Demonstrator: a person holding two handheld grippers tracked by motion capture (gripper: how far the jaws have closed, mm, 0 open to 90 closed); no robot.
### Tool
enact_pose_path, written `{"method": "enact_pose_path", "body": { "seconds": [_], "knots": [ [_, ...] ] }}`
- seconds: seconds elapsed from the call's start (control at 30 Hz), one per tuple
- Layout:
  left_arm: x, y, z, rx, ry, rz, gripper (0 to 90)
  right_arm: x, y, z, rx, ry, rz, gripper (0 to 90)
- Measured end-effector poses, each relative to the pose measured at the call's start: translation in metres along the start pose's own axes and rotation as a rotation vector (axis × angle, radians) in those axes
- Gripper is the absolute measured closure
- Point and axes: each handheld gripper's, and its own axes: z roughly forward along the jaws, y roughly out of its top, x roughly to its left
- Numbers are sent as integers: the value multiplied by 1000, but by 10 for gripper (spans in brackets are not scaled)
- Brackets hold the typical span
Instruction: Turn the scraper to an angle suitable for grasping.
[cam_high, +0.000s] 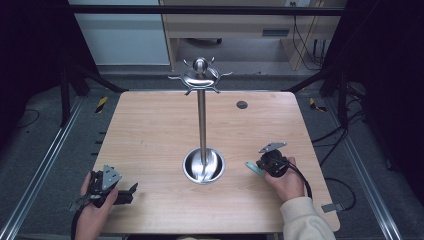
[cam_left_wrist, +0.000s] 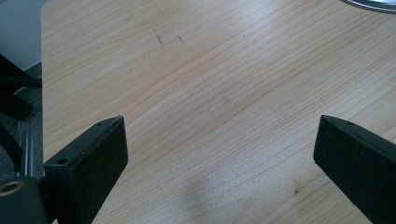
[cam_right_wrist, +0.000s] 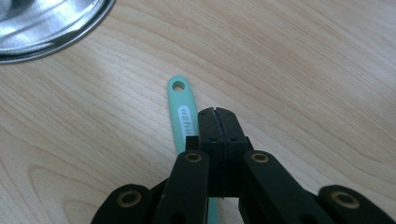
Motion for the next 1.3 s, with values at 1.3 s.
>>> {"method": "enact_pose_path", "body": {
  "seconds": [1.3],
  "knots": [
    [-3,1,1,17,5,27,27,35,18,-31,148,155,-299,900]
  ]
}}
